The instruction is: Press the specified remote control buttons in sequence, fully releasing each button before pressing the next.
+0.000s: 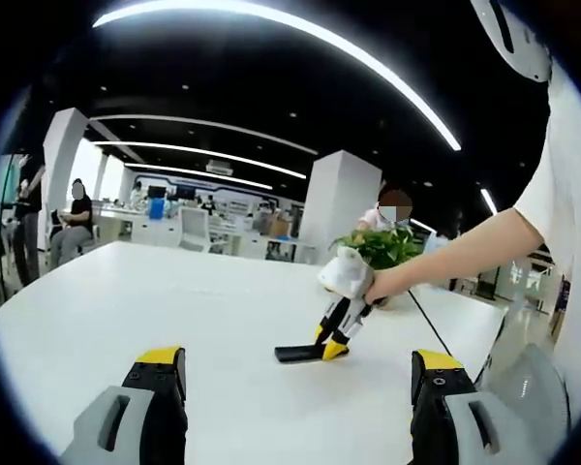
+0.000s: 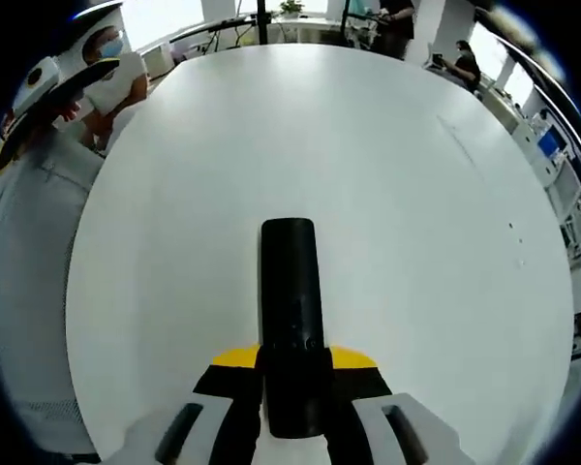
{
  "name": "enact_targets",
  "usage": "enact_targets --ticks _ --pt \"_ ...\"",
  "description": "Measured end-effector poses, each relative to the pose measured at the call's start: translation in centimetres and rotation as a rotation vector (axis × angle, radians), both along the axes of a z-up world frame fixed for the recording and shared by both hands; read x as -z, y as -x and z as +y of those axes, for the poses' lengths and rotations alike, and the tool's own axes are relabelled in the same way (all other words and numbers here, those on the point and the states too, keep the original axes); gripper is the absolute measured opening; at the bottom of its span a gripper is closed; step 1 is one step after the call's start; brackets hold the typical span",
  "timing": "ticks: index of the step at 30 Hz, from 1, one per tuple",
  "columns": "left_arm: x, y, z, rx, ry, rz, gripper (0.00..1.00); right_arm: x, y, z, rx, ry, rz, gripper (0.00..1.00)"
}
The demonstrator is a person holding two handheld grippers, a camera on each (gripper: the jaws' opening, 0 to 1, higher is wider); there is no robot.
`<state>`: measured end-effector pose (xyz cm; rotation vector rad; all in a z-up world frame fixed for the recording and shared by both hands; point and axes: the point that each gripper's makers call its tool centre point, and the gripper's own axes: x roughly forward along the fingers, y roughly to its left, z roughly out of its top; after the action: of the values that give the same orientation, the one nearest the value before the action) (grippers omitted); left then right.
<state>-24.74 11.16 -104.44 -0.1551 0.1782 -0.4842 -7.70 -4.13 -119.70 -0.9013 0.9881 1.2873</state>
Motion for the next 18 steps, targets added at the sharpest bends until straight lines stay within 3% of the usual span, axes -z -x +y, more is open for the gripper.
enact_targets --ticks 5,8,10,14,18 --pt "0.1 0.0 0.1 -0.002 -0.001 0.005 1.0 -0.1 0.1 0.1 0.056 -0.032 0.01 0.22" --pt "0.2 -0.1 0.2 -0.01 -0.002 0.009 1.0 -0.4 0.2 0.4 0.176 -0.099 0.056 0.25" --pt "0.3 -0.1 0.2 -0.009 -0.001 0.015 1.0 -0.5 0.1 0.3 0.326 -0.136 0.084 0.33" --pt "0.6 0.0 0.0 0.001 -0.009 0.031 1.0 -1.3 -1.0 -0.4 0.419 -0.224 0.005 0.48" --pt "0.5 0.0 0.1 -0.001 -0.004 0.028 1.0 -3.4 -1.9 -0.7 0.556 -0.379 -0.064 0.68"
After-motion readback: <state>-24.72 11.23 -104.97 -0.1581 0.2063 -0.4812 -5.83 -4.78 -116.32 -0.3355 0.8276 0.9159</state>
